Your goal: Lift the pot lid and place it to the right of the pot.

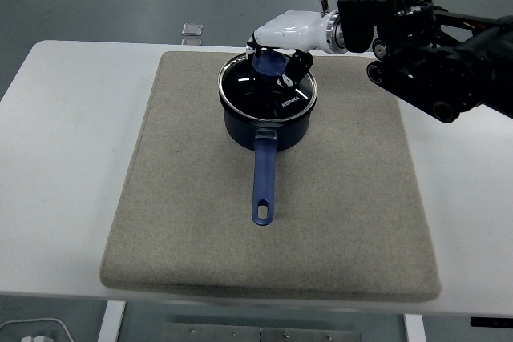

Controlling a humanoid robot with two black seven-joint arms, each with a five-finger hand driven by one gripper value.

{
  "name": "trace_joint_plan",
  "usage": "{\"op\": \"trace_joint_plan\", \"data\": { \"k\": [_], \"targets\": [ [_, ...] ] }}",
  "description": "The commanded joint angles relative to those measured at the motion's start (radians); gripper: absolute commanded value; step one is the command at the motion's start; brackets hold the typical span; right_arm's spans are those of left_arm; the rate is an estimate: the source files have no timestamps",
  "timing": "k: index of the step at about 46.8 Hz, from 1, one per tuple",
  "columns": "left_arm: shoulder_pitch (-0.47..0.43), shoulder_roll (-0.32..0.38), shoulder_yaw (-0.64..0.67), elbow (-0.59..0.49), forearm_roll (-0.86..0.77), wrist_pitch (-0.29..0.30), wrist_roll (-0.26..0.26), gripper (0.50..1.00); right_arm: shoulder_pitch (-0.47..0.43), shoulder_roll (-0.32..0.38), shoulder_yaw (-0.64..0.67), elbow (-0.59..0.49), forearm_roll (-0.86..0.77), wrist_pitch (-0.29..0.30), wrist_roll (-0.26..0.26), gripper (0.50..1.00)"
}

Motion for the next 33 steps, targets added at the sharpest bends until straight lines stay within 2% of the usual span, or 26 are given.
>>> {"op": "trace_joint_plan", "data": {
  "k": [1, 33],
  "targets": [
    [0.000, 0.000, 0.000, 0.001, 0.000, 0.000, 0.000, 1.000, 0.000, 0.000, 0.002, 0.000, 0.002, 0.002, -0.001, 0.629],
    [0.000, 0.000, 0.000, 0.001, 0.000, 0.000, 0.000, 1.000, 0.004, 0.000, 0.003, 0.003, 0.002, 0.007, -0.002, 0.629]
  ]
}}
